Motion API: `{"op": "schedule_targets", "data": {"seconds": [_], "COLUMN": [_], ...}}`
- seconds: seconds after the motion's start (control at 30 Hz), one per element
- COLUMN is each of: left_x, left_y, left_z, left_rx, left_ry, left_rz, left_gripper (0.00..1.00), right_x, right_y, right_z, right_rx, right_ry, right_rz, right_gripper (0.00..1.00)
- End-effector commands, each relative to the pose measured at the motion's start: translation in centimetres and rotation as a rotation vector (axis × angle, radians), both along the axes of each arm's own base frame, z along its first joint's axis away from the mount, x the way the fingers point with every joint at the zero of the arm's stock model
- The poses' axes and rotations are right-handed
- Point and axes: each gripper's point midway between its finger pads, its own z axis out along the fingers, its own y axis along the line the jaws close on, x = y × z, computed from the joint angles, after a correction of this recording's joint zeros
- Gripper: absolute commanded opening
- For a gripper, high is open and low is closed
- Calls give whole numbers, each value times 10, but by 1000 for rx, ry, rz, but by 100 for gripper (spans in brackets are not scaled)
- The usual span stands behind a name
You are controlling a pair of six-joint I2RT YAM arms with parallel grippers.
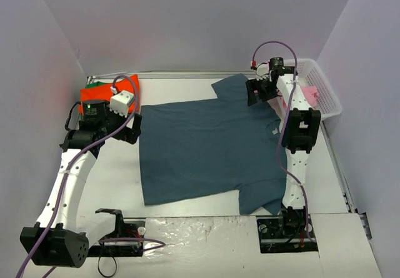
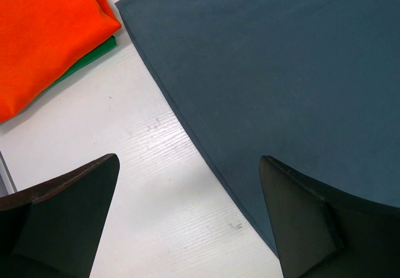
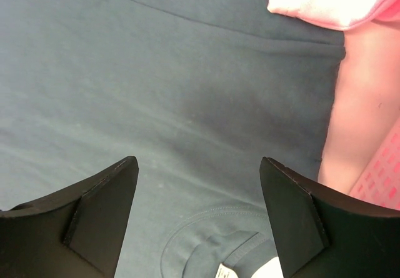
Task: Fold and stack the t-shirts
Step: Flatten out the tshirt
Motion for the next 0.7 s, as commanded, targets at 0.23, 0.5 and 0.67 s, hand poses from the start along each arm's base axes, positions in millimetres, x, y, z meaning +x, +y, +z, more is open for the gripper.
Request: {"op": "schedule_targets", "data": {"seconds": [0.23,0.5,0.67], "left_x": [-3,-7,0], "left_y": [-2,-7,-11], "left_z": [15,17,8], "left_rx": [-27,-48,-60], "left_ry": [-50,-50,-30], "left_rz": [-5,-26,-42], "left_gripper": [94,100,46], "right_x": [-39,-78,-101], "right_y": [11,12,5], "right_z": [35,43,42], "right_rx": [77,76,30], "right_ry": [51,82,102], "right_rz": [58,104,116], "right_gripper": [71,56,17]}}
